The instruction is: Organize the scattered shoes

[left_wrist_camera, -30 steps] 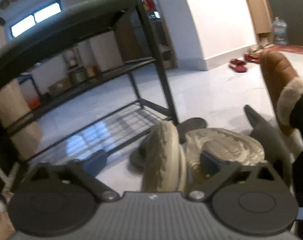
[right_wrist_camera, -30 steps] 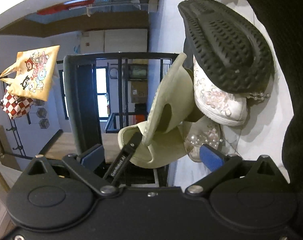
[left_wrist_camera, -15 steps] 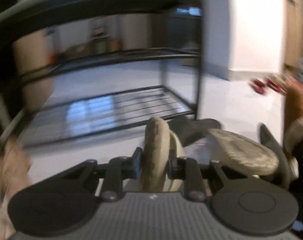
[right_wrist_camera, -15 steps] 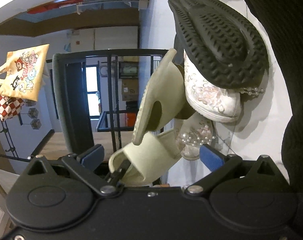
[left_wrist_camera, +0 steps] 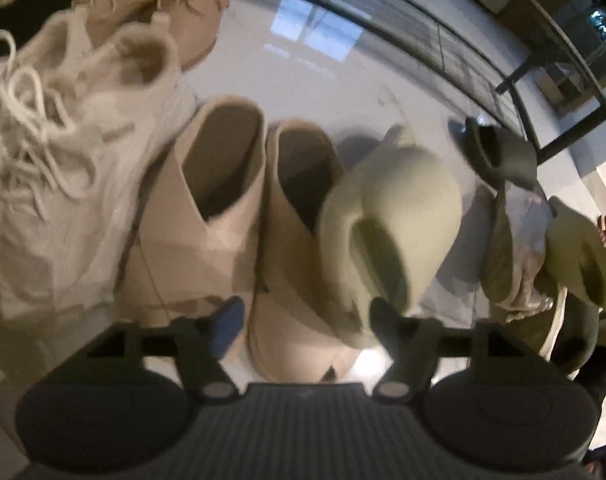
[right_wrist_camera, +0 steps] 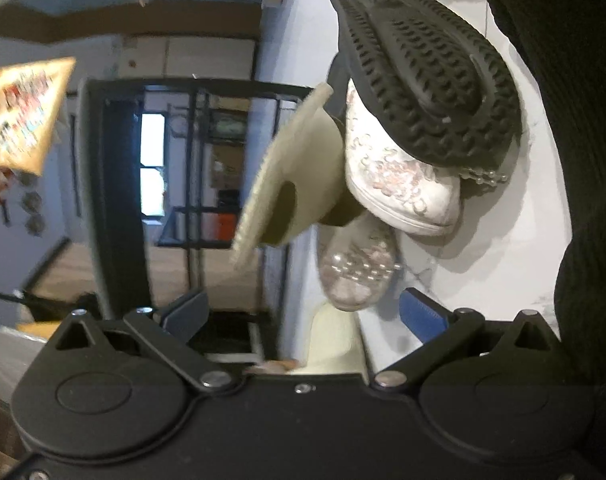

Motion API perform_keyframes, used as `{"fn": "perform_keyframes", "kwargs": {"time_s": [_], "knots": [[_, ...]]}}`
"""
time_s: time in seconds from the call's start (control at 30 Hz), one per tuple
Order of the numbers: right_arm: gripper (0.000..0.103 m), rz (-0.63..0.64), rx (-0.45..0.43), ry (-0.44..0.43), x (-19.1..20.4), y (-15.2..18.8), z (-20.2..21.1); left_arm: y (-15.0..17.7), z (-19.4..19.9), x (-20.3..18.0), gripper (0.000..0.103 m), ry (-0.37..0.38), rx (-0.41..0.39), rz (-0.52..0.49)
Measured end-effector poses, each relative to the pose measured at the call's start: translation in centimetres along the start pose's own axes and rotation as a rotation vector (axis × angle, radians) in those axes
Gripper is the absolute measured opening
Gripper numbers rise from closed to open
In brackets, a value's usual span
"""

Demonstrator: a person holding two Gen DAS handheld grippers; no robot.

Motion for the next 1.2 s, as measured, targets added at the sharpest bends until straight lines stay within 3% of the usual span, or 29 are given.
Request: {"fn": "perform_keyframes", "kwargs": {"time_s": [0.17,0.27,0.33,0.4,0.6,0.67,0.77,0.9,1.1,1.2], "knots": [[0.103,0.177,0.093,0.181,0.5,2.3,-2.2,-2.1,3.8,1.2,0.102,0.031,-0.172,-0.115],[0.103,0.392,0.193,0.285,2.1,5.2,-5.0,-3.4,4.6,1.2,0.102,0.004,-0.266,-0.207],[0.103,0.51,0.258,0.294,3.7,7.9,-7.8,-4.0,5.4,2.1,0.102,-0.027,-0.339,-0.265],[0.103,0.556,0.304,0.297,4.6,10.0,-10.2,-4.5,5.7,2.5,0.102,-0.042,-0.366,-0.282],[0.103,0.53,0.291,0.351,5.6,12.9,-16.8,-6.0,7.1,5.1,0.102,-0.057,-0.448,-0.279],[0.103,0.501,0.289,0.36,5.5,13.4,-18.4,-6.1,7.0,5.5,0.102,-0.05,-0.469,-0.297],[0.103,0.523,0.304,0.455,5.1,14.1,-20.4,-6.3,6.6,5.9,0.102,-0.062,-0.479,-0.321],[0.103,0.54,0.308,0.539,4.8,14.4,-21.6,-6.9,6.0,6.7,0.102,-0.06,-0.467,-0.281],[0.101,0.818,0.373,0.643,5.7,14.8,-19.2,-7.1,5.3,7.8,0.102,-0.057,-0.429,-0.204],[0.101,0.818,0.367,0.715,3.8,13.2,-16.5,-7.0,4.6,7.6,0.102,-0.041,-0.408,-0.193]]}}
Point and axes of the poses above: each gripper's, at about its wrist camera, not at the fingertips, and z roughly against the way its jaws point, x to its left, y to its underside, the point moved 9 cm from there along -z, roughly the way its jaws point
